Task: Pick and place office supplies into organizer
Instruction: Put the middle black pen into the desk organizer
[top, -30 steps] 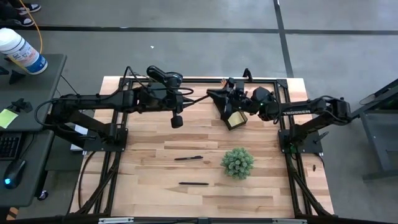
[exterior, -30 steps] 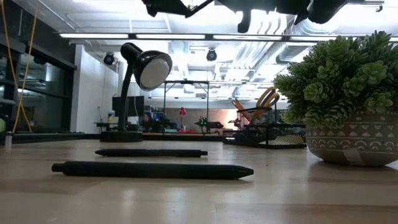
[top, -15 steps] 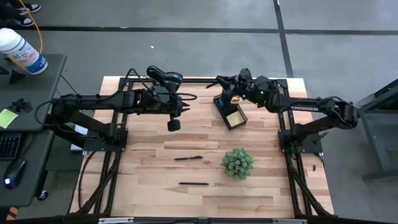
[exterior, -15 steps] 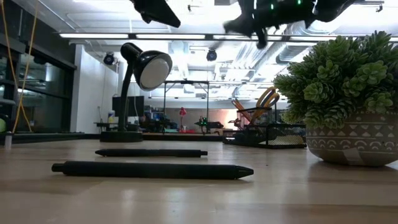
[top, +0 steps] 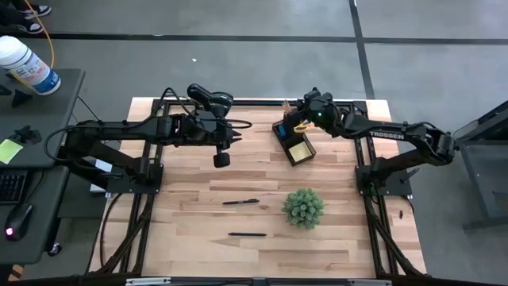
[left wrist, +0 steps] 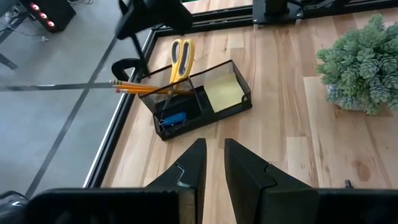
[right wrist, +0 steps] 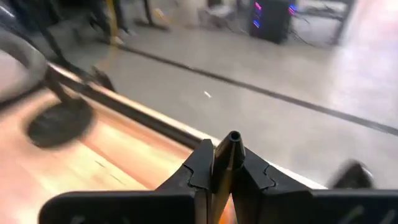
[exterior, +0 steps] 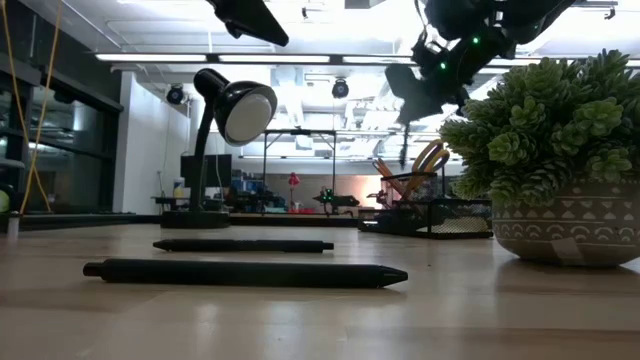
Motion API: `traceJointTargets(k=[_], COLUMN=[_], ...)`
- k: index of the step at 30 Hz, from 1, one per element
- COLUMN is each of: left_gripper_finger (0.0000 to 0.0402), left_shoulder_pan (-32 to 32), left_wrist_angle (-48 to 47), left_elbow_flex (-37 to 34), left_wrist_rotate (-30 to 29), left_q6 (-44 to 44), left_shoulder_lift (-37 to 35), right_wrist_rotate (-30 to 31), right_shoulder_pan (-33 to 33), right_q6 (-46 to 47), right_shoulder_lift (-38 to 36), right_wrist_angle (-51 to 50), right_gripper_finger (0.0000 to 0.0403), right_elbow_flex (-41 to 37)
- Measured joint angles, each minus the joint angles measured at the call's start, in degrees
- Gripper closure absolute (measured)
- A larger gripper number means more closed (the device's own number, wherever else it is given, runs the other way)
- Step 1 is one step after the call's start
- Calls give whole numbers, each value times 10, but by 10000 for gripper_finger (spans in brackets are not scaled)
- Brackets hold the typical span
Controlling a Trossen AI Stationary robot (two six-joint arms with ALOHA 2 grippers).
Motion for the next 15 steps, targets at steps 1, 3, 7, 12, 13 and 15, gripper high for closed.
traceJointTargets(k=[1, 3, 7, 12, 13, 15], left_gripper_finger=[356, 356, 356, 356, 356, 356], left_shoulder_pan=[0, 0, 0, 0, 0, 0], left_wrist_angle=[0, 0, 0, 0, 0, 0], left_elbow_flex=[0, 0, 0, 0, 0, 0], left_wrist_rotate=[-1, -3, -3, -10, -10, -11], left_q6=[0, 0, 0, 0, 0, 0], left_shoulder_lift=[0, 0, 0, 0, 0, 0], right_wrist_rotate=[7, 9, 14, -14, -21, -43], right_shoulder_pan=[-1, -4, -13, -29, -32, -34], right_q6=[0, 0, -7, 5, 5, 6], right_shoulder_lift=[0, 0, 0, 8, 14, 32], right_wrist_angle=[-16, -40, -67, -63, -64, -64], right_gripper_finger=[375, 375, 375, 375, 375, 375], right_elbow_flex=[0, 0, 0, 0, 1, 1])
